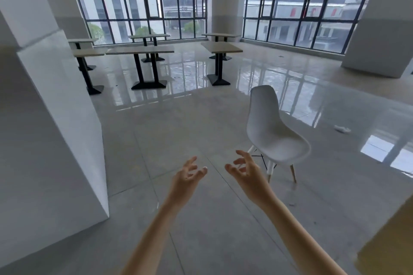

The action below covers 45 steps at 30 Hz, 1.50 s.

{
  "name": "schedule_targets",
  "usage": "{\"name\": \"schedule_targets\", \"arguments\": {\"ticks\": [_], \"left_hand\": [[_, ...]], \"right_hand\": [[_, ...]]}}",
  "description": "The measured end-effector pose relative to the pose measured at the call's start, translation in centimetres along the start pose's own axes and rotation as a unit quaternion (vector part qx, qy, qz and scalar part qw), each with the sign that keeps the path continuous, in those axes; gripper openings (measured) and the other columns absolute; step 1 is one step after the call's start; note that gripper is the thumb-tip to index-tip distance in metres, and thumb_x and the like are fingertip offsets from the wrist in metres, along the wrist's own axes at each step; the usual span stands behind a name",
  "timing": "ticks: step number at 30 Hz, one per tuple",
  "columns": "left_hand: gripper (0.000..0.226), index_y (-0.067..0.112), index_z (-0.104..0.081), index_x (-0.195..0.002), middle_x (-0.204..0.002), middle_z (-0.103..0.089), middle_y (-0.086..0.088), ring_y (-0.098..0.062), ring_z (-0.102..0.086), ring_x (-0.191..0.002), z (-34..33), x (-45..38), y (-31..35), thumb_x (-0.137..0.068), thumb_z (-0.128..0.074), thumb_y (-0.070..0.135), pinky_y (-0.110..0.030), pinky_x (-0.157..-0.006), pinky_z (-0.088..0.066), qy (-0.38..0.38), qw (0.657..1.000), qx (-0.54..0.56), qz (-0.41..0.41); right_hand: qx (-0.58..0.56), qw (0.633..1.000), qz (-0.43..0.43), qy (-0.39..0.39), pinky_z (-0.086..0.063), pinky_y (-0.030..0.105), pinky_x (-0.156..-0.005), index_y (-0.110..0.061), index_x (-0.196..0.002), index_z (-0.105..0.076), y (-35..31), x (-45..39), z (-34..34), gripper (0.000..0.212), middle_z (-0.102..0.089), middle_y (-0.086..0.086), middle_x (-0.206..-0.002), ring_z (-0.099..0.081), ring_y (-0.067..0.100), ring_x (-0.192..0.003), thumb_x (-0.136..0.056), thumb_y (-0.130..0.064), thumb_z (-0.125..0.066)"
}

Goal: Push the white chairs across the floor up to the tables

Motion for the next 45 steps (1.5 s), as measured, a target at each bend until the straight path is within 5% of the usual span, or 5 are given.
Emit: {"name": "schedule_targets", "arguments": {"ticks": [5,11,18,33,45], "left_hand": [[0.05,0.004,-0.04,-0.136,-0.129,-0.056,-0.023,-0.03,-0.055,-0.119,3.0,-12.4,-2.6,-0.091,-0.057,0.018,-0.023,-0.087,-0.035,0.0,0.998,0.012,0.054],[0.088,0.006,-0.042,-0.135,-0.122,-0.061,-0.022,-0.031,-0.058,-0.114,5.1,-27.8,-6.3,-0.061,-0.054,0.05,-0.038,-0.1,-0.043,-0.01,0.997,0.003,0.08],[0.068,0.001,-0.042,-0.133,-0.109,-0.06,-0.016,-0.02,-0.055,-0.097,6.5,-49.9,-5.5,-0.077,-0.062,0.033,-0.029,-0.087,-0.039,-0.069,0.996,0.008,0.055],[0.045,0.013,-0.047,-0.131,-0.112,-0.056,-0.003,-0.013,-0.059,-0.095,-4.4,-85.5,3.8,-0.089,-0.06,0.019,-0.003,-0.066,-0.045,-0.213,0.973,-0.006,-0.088],[0.044,0.01,-0.047,-0.131,-0.125,-0.058,-0.018,-0.018,-0.055,-0.094,-17.8,-111.3,6.1,-0.09,-0.059,0.017,-0.024,-0.081,-0.04,-0.329,0.939,-0.077,-0.069]], "right_hand": [[-0.008,1.0,0.013,-0.01,-0.05,0.038,-0.085,-0.023,-0.133,-0.04,-1.9,-12.5,-3.6,0.053,-0.058,-0.001,-0.111,-0.061,0.015,-0.088,-0.086,-0.037,-0.06],[0.012,0.999,0.008,-0.029,-0.051,0.039,-0.085,-0.022,-0.133,-0.041,-0.9,-26.8,-10.4,0.055,-0.058,-0.004,-0.108,-0.06,0.013,-0.085,-0.084,-0.04,-0.061],[0.027,0.999,-0.026,0.003,-0.051,0.036,-0.082,-0.02,-0.134,-0.04,-0.6,-46.6,-14.8,0.056,-0.056,-0.003,-0.109,-0.06,0.014,-0.085,-0.085,-0.038,-0.059],[0.018,0.975,-0.151,0.162,-0.04,0.024,-0.074,-0.01,-0.13,-0.046,11.3,-79.4,-10.2,0.047,-0.058,0.006,-0.104,-0.058,0.02,-0.083,-0.087,-0.022,-0.061],[0.008,0.941,-0.213,0.263,-0.042,0.025,-0.079,-0.012,-0.129,-0.047,17.7,-100.9,-2.0,0.045,-0.056,0.001,-0.101,-0.057,0.018,-0.086,-0.087,-0.021,-0.061]]}}
Point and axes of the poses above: each hand's wrist, its own x-axis away from the middle knuckle, its own z-axis out of the back of the hand, y = z × x, the point moved 9 cm from there along -x, towards the middle knuckle
